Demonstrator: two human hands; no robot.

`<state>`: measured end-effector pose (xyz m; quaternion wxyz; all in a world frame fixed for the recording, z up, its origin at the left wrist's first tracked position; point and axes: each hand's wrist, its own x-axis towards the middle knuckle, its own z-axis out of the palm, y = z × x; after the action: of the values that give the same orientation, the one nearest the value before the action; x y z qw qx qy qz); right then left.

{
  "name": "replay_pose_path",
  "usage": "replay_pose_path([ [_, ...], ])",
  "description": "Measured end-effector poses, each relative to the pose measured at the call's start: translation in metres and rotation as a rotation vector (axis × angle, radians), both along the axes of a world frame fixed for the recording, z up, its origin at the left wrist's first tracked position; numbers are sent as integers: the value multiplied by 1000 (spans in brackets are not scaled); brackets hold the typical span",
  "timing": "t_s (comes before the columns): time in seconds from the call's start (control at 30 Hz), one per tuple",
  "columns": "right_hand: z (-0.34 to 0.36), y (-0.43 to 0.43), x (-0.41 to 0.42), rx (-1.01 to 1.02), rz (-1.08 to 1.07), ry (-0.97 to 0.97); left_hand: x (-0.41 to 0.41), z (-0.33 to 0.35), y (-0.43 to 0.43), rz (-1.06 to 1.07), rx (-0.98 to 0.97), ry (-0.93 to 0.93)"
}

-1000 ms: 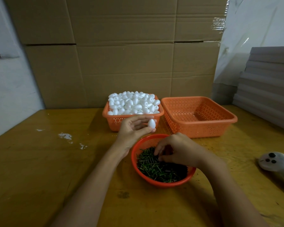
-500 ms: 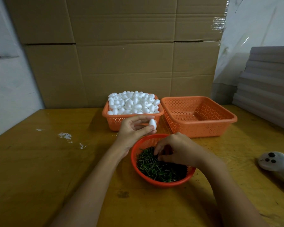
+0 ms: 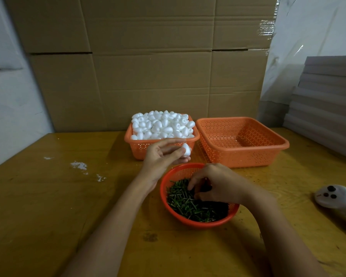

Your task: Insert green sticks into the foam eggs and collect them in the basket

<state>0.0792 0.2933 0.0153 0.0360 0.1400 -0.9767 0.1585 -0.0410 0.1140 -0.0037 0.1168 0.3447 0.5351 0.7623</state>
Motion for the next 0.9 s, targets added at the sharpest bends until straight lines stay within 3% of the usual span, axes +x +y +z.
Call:
replay_pose_path([
  [0.43, 0, -1, -2, -129, -16, 210, 4, 4, -1, 51, -1, -22],
  [0.9, 4, -3, 1, -304, -8, 296, 5, 5, -1, 69, 15, -64],
])
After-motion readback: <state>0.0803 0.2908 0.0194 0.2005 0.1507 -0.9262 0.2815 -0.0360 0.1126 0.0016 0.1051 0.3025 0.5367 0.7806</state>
